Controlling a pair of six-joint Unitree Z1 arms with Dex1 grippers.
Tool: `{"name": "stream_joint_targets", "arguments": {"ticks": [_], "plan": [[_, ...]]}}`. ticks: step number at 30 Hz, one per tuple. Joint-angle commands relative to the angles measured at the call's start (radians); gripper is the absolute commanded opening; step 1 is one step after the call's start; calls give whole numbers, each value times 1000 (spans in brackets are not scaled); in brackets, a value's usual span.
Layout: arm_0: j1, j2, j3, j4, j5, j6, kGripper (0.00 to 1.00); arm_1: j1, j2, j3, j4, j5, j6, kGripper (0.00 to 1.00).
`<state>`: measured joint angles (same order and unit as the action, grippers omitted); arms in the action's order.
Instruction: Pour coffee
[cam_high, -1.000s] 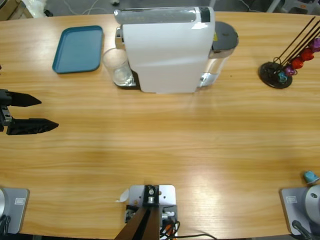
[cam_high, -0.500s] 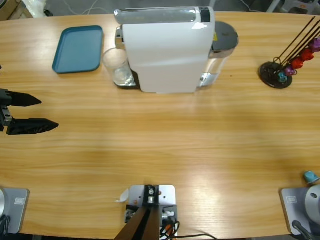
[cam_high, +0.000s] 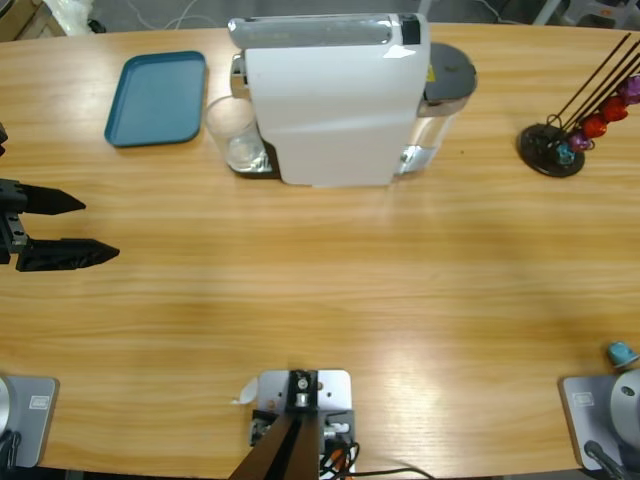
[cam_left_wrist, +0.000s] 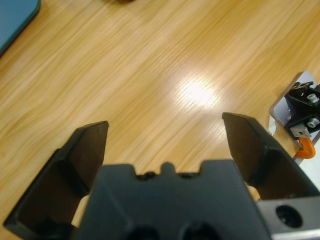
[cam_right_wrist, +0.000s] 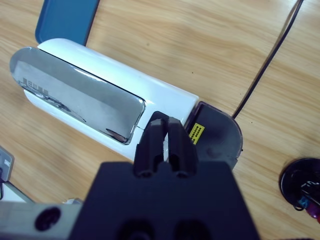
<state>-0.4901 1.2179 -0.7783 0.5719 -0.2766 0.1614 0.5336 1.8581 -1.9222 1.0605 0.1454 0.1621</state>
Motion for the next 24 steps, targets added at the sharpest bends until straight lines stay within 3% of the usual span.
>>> {"name": "stream_joint_targets", "arguments": {"ticks": [1,24], "plan": [[-10,37,1,9,11,-2,1000,7,43,22,18,25,-17,0],[-10,52,1,6,10,-2,1000,12,67,39,13,49,-20,0]]}}
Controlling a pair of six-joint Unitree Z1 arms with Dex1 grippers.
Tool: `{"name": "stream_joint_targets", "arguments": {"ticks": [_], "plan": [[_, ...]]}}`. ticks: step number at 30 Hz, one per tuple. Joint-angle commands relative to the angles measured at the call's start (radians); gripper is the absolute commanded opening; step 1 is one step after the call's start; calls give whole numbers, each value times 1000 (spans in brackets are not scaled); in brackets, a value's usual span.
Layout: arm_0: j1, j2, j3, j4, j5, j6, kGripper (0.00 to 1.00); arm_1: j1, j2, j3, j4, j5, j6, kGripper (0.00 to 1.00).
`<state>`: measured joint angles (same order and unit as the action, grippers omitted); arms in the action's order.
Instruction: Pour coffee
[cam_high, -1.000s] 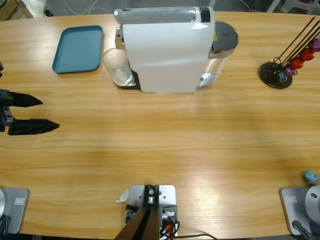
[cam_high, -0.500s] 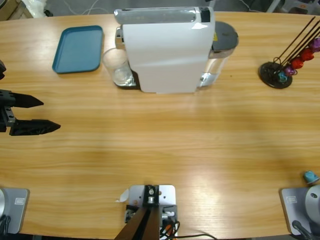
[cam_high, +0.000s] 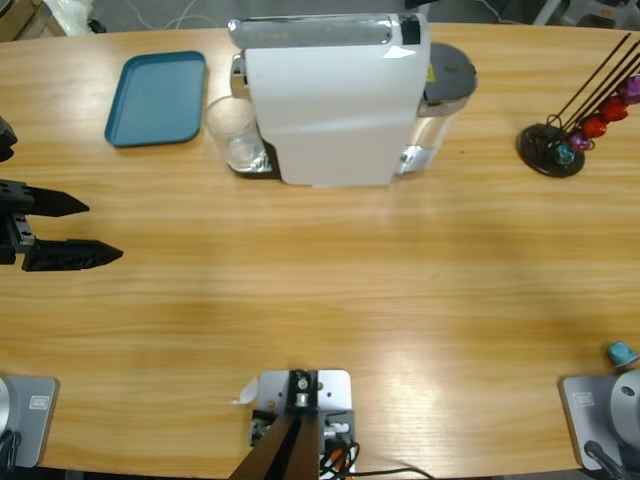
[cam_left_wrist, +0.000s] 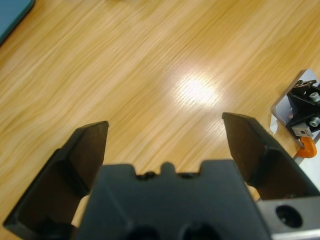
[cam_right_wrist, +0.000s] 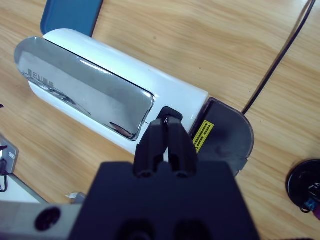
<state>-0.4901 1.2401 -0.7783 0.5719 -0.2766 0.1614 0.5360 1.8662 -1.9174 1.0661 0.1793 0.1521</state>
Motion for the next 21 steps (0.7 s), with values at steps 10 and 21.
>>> {"name": "stream_joint_targets", "arguments": {"ticks": [10,21], "plan": [[-10,32,1,5,10,0,1000,11,71,52,12,15,-9,0],[-10,38,-5,4,8,6,1000,16,21,26,5,-2,-26,0]]}}
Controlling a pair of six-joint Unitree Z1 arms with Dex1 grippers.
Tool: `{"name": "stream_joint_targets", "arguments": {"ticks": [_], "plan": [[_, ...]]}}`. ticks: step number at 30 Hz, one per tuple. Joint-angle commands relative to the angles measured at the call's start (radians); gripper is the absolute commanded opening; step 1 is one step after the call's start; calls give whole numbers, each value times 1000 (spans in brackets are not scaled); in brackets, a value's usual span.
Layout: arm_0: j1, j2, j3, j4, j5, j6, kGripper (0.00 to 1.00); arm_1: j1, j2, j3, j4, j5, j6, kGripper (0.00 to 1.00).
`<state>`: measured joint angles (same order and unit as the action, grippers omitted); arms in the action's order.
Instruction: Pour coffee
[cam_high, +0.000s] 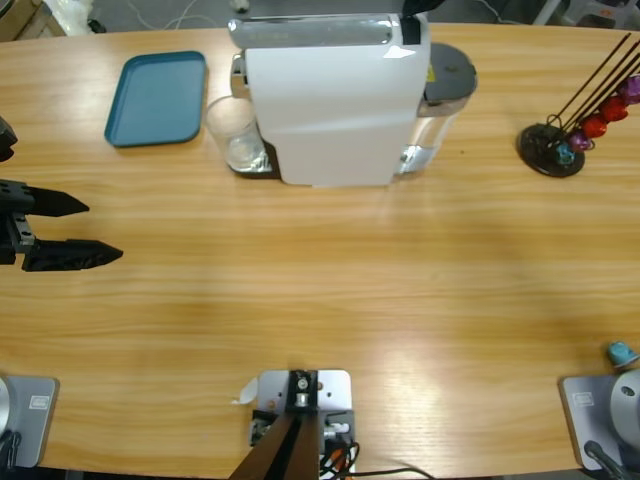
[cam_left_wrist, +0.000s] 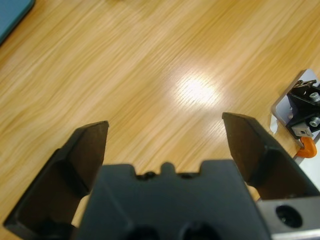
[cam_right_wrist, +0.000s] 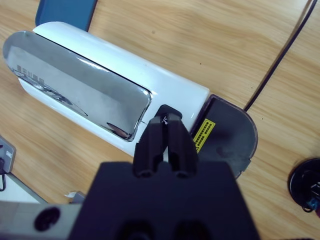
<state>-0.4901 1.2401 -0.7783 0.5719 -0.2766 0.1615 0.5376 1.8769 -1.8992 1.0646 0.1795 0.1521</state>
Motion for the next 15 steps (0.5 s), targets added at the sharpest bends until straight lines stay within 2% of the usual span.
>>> {"name": "stream_joint_targets", "arguments": {"ticks": [1,2,3,4,5,9,15], "plan": [[-10,39,-14,2,7,9,1000,15,-13,-31,7,-1,-37,0],[-10,43,-25,-1,6,12,1000,15,-38,-64,9,8,-48,0],[-10,48,-36,-6,4,18,1000,15,-63,-85,9,25,-52,127],[-10,58,-45,-15,4,21,1000,15,-100,-84,9,42,-52,792],[-10,72,-51,-27,3,24,1000,15,-130,-65,8,52,-55,984],[-10,142,-96,-67,0,52,1000,27,-258,133,-29,47,-82,1000],[-3,219,-170,-93,0,88,1000,27,-523,566,-200,-13,-83,1000]]}}
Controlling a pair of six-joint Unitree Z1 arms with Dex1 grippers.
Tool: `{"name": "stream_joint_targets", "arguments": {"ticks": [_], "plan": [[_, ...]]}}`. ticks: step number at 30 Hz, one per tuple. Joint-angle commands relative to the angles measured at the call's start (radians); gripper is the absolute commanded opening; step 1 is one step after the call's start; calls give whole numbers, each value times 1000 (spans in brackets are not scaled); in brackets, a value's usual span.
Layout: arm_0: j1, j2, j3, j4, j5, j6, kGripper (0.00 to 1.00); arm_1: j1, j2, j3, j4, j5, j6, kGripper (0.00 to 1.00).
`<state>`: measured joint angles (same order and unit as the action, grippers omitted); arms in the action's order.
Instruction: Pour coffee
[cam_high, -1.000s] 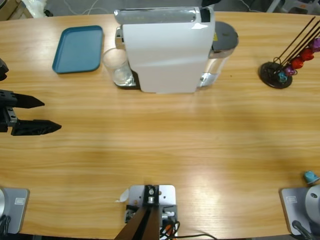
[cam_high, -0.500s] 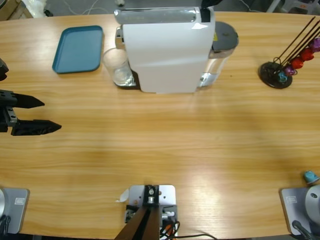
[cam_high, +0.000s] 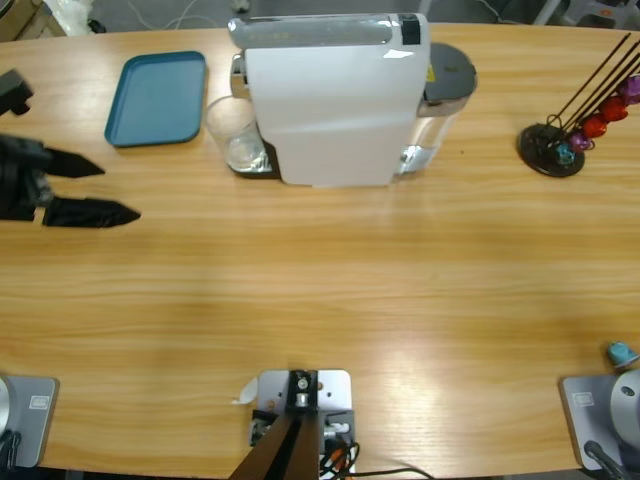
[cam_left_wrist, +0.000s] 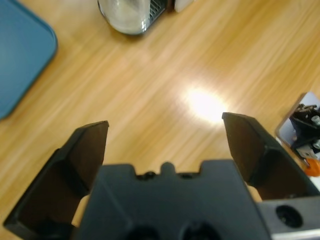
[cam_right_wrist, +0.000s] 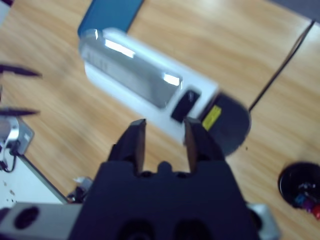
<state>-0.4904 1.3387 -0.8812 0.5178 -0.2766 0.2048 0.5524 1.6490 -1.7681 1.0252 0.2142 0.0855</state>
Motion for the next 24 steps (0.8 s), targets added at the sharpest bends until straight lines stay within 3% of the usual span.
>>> {"name": "stream_joint_targets", "arguments": {"ticks": [1,6,24], "plan": [[-1,130,-76,-39,0,55,1000,12,-344,516,-213,-70,-16,1000],[6,148,-119,-46,-3,81,1000,12,-491,796,-509,-211,-13,1000],[19,102,-97,-56,-7,107,1000,12,-564,923,-550,-230,-3,1000]]}}
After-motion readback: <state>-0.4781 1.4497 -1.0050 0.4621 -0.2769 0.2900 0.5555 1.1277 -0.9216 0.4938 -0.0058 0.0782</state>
